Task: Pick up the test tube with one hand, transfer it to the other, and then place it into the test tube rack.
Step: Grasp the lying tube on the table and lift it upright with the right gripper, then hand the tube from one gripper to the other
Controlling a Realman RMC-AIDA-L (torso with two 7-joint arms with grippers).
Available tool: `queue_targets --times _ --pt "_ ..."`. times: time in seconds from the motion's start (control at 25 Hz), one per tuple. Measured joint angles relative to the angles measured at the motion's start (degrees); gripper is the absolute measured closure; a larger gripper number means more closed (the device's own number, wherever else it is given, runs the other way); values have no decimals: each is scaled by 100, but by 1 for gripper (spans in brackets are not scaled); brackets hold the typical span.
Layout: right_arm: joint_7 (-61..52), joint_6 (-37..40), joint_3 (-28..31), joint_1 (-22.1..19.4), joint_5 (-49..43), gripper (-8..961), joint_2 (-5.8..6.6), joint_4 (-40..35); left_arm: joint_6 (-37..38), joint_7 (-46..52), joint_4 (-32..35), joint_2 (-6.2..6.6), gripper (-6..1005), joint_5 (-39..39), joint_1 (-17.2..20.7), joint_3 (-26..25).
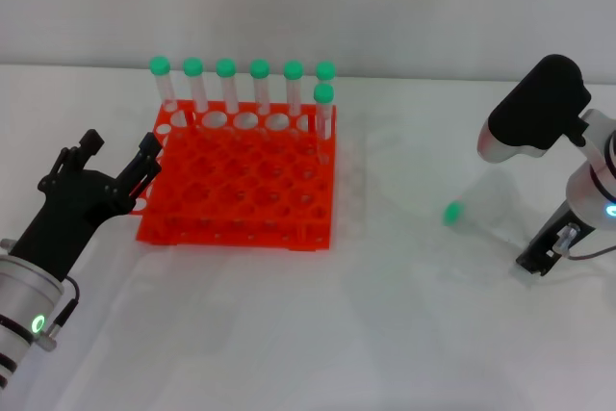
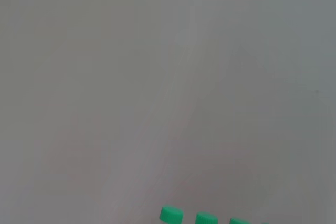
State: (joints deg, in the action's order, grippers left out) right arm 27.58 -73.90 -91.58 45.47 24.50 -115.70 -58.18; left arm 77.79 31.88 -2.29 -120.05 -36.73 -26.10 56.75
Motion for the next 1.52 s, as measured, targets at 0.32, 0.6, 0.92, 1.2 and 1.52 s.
queue_targets --times 0.32,0.6,0.92,1.2,1.52 --pt "62 42 26 -84 14 716 14 -325 0 2 3 0 127 14 10 -12" --pt "319 23 262 -286 123 766 13 -624 11 2 22 -1 126 18 3 1" --pt "901 -39 906 -839 714 766 27 -1396 47 208 114 19 126 -200 -23 36" --pt "2115 42 1402 -1499 2182 766 23 -1825 10 1503 1134 96 126 -1356 -33 647" --pt "3342 400 1414 -1899 3657 766 19 -1544 5 2980 1982 113 126 -2563 -345 993"
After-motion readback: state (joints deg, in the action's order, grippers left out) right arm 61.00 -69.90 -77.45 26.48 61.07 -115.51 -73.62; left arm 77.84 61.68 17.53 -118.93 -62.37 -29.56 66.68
